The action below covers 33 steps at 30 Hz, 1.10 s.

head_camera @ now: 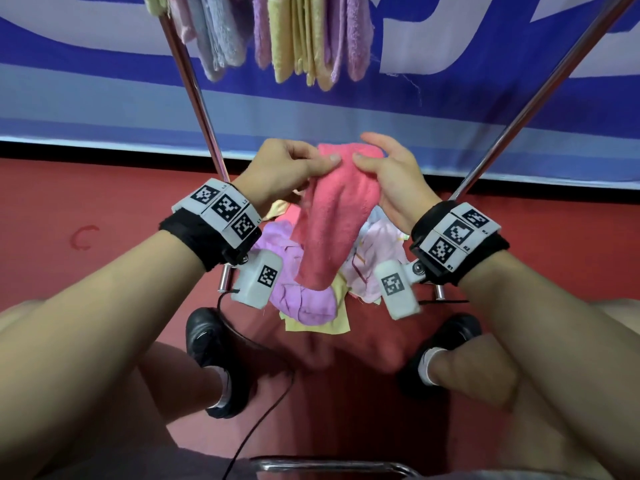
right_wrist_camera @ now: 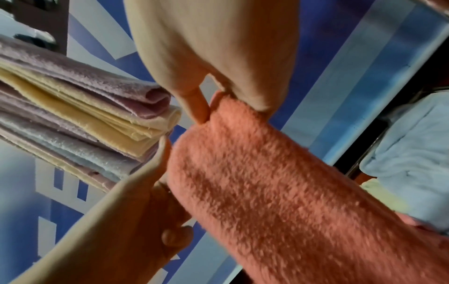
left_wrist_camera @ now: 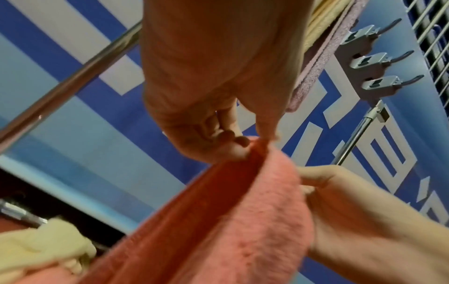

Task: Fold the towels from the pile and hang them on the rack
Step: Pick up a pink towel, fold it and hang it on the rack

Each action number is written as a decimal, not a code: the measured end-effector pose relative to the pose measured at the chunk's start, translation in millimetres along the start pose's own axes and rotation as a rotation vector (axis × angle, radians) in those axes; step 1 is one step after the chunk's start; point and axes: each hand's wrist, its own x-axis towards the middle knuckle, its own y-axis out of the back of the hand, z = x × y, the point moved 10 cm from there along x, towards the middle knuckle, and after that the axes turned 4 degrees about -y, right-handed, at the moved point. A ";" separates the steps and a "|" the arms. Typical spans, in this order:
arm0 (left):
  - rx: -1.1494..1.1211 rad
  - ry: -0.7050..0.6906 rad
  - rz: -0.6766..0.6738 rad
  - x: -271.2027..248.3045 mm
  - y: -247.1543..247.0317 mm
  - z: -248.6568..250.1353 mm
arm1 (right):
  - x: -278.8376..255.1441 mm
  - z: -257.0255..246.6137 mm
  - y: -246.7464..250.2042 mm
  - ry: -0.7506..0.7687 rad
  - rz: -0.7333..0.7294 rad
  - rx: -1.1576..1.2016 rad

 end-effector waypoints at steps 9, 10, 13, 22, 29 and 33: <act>-0.262 -0.012 -0.500 -9.3 -64.7 -8.3 | -40.6 -20.4 -48.6 -0.083 -0.512 -0.066; -0.282 0.018 -0.517 -12.0 -69.9 -12.1 | -37.8 -24.9 -42.3 -0.078 -0.491 -0.062; -0.287 -0.015 -0.502 -11.7 -63.1 -8.2 | -25.0 -32.9 -19.6 -0.094 -0.431 -0.063; -0.280 -0.066 -0.510 -24.6 -34.2 30.3 | -23.5 -51.6 -1.5 0.126 -0.317 -0.368; -0.028 -0.099 -0.397 -38.4 22.3 84.0 | -63.7 -145.4 3.6 0.337 -0.245 -0.584; -0.070 -0.371 -0.185 -47.8 71.3 220.1 | -94.5 -252.9 -17.2 0.505 -0.200 -0.576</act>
